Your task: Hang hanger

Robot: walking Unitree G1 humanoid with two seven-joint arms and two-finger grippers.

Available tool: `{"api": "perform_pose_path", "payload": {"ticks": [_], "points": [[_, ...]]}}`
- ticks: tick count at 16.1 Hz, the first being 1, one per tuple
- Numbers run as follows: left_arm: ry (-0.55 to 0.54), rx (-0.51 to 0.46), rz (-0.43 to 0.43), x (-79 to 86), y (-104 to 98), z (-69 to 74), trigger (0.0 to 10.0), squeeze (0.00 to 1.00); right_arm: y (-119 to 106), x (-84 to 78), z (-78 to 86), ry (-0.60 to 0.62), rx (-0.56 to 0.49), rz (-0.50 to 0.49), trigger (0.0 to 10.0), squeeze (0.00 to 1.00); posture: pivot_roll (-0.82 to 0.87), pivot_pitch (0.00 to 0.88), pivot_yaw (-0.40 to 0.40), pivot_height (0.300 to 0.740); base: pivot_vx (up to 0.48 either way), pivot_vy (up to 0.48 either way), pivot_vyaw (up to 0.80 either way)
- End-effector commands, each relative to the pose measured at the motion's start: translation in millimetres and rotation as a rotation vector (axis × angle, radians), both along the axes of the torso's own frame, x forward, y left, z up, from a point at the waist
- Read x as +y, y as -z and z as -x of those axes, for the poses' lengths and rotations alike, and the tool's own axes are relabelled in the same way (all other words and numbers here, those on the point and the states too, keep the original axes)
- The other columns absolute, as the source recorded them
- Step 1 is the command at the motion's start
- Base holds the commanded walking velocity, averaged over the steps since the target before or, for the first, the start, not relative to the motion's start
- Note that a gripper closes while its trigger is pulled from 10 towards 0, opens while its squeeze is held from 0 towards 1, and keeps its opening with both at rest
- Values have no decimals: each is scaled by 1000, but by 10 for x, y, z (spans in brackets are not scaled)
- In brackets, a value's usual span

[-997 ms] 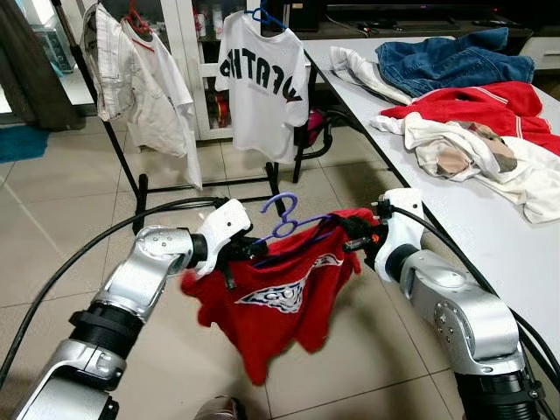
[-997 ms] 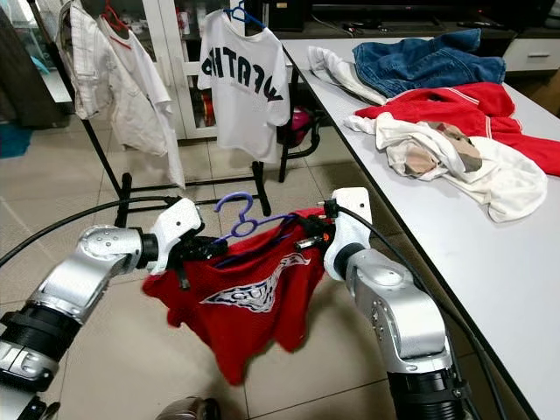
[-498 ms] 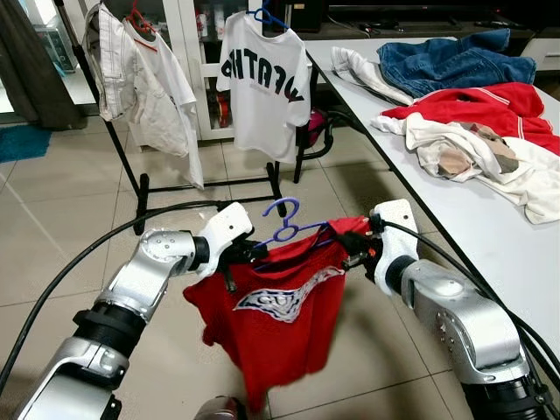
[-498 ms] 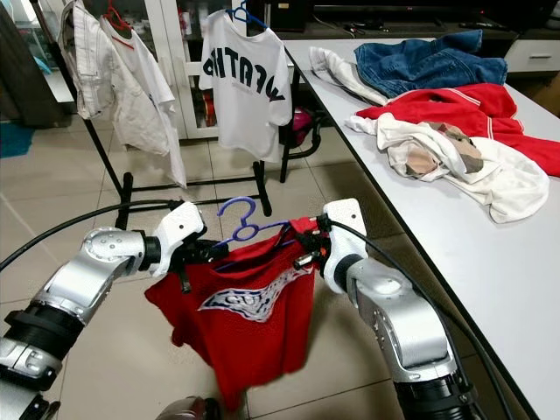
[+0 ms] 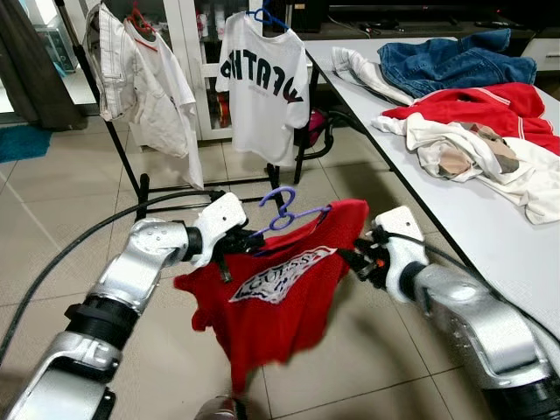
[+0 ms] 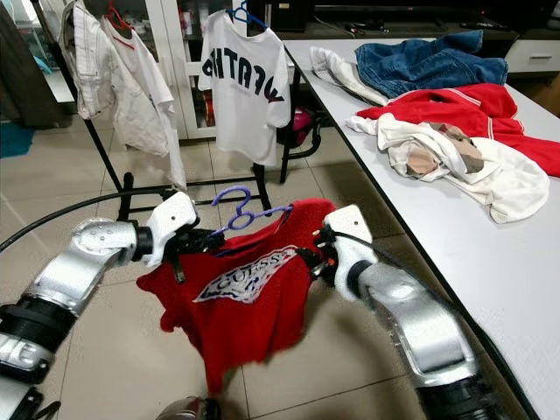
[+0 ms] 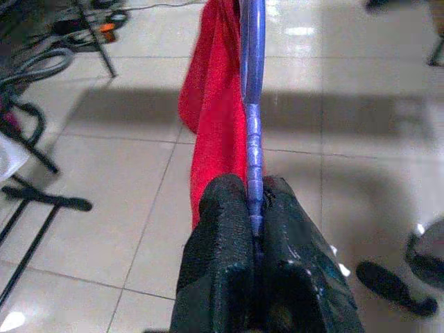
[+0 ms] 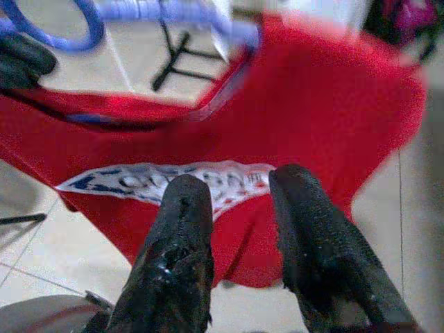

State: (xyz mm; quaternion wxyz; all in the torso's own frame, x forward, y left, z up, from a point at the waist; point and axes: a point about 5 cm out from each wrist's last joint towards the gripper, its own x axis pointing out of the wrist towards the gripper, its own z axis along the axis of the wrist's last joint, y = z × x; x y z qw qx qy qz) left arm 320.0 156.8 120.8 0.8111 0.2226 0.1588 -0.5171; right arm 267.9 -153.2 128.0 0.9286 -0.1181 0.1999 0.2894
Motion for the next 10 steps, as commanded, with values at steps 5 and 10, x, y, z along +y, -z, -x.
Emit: {"api": "perform_pose_path", "payload": {"ticks": [5, 10], "points": [[252, -21, -98, 33, -134, 32, 0, 0, -567, 98, 74, -421, -206, 25, 10000, 153, -20, 0, 7, 740, 0, 0, 0], [358, -44, -70, -126, -223, 46, 0, 0, -524, 244, 85, -561, -191, 57, 10000, 0, -20, 0, 10, 740, 0, 0, 0]]}}
